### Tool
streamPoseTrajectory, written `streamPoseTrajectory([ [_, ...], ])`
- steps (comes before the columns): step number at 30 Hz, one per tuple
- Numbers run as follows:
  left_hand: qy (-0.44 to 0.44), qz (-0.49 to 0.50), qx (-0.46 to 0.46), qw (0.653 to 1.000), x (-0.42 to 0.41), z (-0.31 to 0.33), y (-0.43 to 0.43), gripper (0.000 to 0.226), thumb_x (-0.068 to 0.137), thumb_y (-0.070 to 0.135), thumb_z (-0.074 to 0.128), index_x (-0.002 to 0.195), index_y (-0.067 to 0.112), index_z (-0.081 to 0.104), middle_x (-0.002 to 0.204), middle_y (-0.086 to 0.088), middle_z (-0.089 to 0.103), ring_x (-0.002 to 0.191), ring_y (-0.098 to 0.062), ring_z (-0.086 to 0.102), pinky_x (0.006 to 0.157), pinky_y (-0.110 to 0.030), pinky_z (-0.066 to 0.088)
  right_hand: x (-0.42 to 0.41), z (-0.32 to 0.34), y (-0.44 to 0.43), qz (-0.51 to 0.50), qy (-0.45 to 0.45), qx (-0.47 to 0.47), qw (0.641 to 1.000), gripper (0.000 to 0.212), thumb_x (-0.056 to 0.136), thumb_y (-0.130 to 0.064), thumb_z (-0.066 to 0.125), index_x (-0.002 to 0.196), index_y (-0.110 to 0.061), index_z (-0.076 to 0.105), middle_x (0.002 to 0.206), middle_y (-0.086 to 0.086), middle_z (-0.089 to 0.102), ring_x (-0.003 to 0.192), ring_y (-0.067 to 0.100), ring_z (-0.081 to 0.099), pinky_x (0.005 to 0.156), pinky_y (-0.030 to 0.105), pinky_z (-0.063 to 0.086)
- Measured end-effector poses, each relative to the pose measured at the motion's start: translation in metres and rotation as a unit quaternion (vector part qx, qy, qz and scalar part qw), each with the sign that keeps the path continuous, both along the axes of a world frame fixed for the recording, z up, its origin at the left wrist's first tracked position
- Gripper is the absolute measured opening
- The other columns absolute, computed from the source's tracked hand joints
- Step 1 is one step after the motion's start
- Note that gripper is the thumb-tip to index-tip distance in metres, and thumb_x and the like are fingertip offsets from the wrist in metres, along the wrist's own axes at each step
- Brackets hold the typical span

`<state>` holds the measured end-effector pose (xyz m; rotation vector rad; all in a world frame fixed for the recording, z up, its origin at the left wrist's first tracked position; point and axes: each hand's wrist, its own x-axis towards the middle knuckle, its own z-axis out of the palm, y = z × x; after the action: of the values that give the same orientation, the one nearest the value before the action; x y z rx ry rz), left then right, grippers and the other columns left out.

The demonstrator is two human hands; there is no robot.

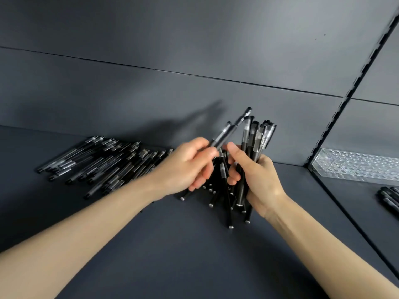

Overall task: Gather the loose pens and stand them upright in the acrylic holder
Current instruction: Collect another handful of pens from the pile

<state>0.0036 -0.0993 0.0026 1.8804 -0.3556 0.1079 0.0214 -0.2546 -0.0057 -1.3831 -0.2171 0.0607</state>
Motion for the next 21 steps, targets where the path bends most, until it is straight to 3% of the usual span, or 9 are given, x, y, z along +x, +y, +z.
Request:
streamPoseTrajectory([
  [3, 0.023, -0.062, -0.002, 0.998, -0.0077, -0.0062, -0.0104, 0.021, 0.100, 0.022, 0.041, 0.100, 0.004, 0.052, 0.057, -0.007, 0.059, 0.043, -0.018, 0.053, 0.043, -0.028, 0.043, -0.0034, 0.0052, -0.0024, -0.016, -0.009, 0.009, 1.000, 0.020, 0.085, -0.028, 0.066, 0.072, -0.014, 0.060, 0.057, 0.001, 0.047, 0.048, 0.014, 0.038, 0.049, 0.023, 0.040],
  [6, 0.034, -0.054, 0.006, 0.998, -0.0061, -0.0060, -0.0070, 0.023, 0.100, 0.025, 0.042, 0.091, 0.011, 0.057, 0.062, -0.006, 0.064, 0.050, -0.020, 0.061, 0.044, -0.027, 0.046, -0.0052, 0.0072, -0.0029, -0.042, -0.006, 0.018, 0.999, 0.028, 0.088, -0.027, 0.063, 0.067, -0.012, 0.053, 0.053, 0.003, 0.042, 0.049, 0.015, 0.038, 0.048, 0.023, 0.039],
  [9, -0.034, 0.014, 0.036, 0.999, -0.0034, -0.0075, -0.0044, 0.024, 0.099, 0.026, 0.044, 0.084, 0.016, 0.060, 0.053, 0.006, 0.053, 0.043, -0.011, 0.047, 0.043, -0.020, 0.037, -0.0056, 0.0065, -0.0005, -0.052, -0.004, 0.041, 0.998, 0.019, 0.091, -0.024, 0.059, 0.082, -0.007, 0.059, 0.065, 0.006, 0.051, 0.051, 0.013, 0.043, 0.048, 0.022, 0.040],
  [11, -0.066, 0.050, 0.046, 0.995, -0.0022, -0.0075, -0.0040, 0.024, 0.098, 0.026, 0.045, 0.088, 0.017, 0.065, 0.050, 0.009, 0.041, 0.046, -0.010, 0.036, 0.047, -0.022, 0.030, -0.0042, 0.0063, 0.0005, -0.048, 0.011, 0.062, 0.997, 0.019, 0.093, -0.022, 0.057, 0.089, -0.004, 0.061, 0.073, 0.007, 0.061, 0.056, 0.014, 0.052, 0.054, 0.024, 0.046],
  [14, -0.029, 0.054, -0.036, 0.997, -0.0015, -0.0041, -0.0042, 0.026, 0.098, 0.014, 0.041, 0.096, 0.002, 0.064, 0.063, -0.004, 0.037, 0.051, -0.012, 0.028, 0.045, -0.023, 0.023, -0.0015, 0.0058, 0.0009, -0.046, 0.024, 0.075, 0.996, 0.021, 0.095, -0.019, 0.052, 0.081, -0.005, 0.058, 0.069, 0.007, 0.062, 0.060, 0.018, 0.058, 0.064, 0.032, 0.053],
  [16, -0.048, 0.060, -0.051, 0.996, -0.0039, -0.0018, -0.0061, 0.021, 0.097, 0.010, 0.045, 0.087, 0.011, 0.063, 0.063, 0.001, 0.043, 0.049, -0.008, 0.034, 0.047, -0.021, 0.031, -0.0018, 0.0047, 0.0022, -0.029, 0.019, 0.089, 0.995, 0.021, 0.096, -0.020, 0.053, 0.077, -0.009, 0.051, 0.061, 0.005, 0.052, 0.053, 0.017, 0.050, 0.061, 0.033, 0.051],
  [18, -0.072, 0.069, -0.078, 0.992, -0.0057, -0.0031, -0.0088, 0.013, 0.093, 0.008, 0.055, 0.094, 0.020, 0.062, 0.070, 0.006, 0.053, 0.049, -0.001, 0.045, 0.051, -0.015, 0.040, -0.0030, 0.0044, 0.0032, -0.016, 0.001, 0.088, 0.996, 0.021, 0.093, -0.023, 0.057, 0.079, -0.011, 0.049, 0.058, 0.002, 0.044, 0.050, 0.016, 0.043, 0.053, 0.029, 0.045],
  [21, -0.055, 0.057, -0.117, 0.990, -0.0093, -0.0079, -0.0130, 0.010, 0.085, 0.005, 0.065, 0.090, 0.009, 0.058, 0.067, 0.007, 0.061, 0.053, 0.000, 0.053, 0.054, -0.015, 0.045, -0.0039, 0.0048, 0.0039, -0.013, -0.028, 0.054, 0.998, 0.027, 0.082, -0.033, 0.064, 0.082, -0.008, 0.054, 0.054, 0.000, 0.041, 0.049, 0.014, 0.039, 0.052, 0.027, 0.041],
])
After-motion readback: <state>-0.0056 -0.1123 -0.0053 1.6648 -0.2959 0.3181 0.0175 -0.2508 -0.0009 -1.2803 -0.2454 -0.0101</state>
